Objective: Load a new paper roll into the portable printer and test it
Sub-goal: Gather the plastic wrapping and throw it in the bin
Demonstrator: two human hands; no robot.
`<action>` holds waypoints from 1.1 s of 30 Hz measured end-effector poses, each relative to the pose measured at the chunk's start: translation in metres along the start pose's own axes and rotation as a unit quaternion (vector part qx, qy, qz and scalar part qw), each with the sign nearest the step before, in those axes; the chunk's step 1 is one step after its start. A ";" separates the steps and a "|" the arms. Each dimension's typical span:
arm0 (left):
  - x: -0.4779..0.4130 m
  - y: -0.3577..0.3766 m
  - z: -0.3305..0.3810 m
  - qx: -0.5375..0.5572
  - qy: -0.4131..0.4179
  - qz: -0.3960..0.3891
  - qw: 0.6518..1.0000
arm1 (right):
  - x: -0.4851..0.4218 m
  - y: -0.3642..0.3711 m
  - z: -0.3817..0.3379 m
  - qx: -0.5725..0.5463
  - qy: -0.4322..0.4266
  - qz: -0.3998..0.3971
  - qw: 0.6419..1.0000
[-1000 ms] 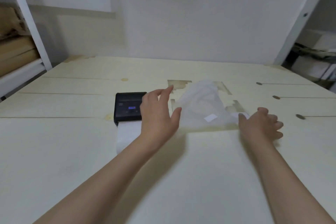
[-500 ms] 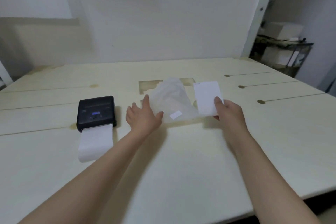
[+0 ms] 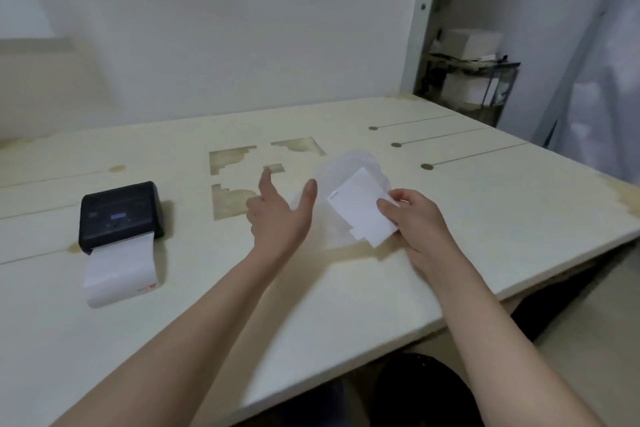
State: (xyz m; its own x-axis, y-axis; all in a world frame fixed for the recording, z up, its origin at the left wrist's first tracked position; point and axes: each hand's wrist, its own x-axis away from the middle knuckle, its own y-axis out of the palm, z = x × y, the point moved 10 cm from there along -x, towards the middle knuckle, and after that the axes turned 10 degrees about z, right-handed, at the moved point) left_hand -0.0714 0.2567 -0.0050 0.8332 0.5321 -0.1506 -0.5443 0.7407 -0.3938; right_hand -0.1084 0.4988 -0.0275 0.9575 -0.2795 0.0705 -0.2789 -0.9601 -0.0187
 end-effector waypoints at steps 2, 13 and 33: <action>0.017 0.023 0.015 0.039 0.004 -0.033 0.999 | 0.004 -0.039 0.003 -0.030 0.005 0.002 1.000; 0.203 0.158 0.091 0.039 0.242 -0.185 0.952 | 0.049 -0.243 0.071 -0.055 0.009 0.103 0.993; 0.228 0.238 -0.171 -0.253 0.167 -0.373 0.877 | 0.068 -0.241 0.377 0.255 0.212 0.290 0.898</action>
State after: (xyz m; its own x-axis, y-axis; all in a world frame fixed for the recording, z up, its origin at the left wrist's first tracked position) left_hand 0.0060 0.4845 -0.2879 0.9673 -0.2350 0.0959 0.2068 0.5107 -0.8345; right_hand 0.0511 0.7102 -0.3945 0.5186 -0.8105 0.2723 -0.5486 -0.5597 -0.6211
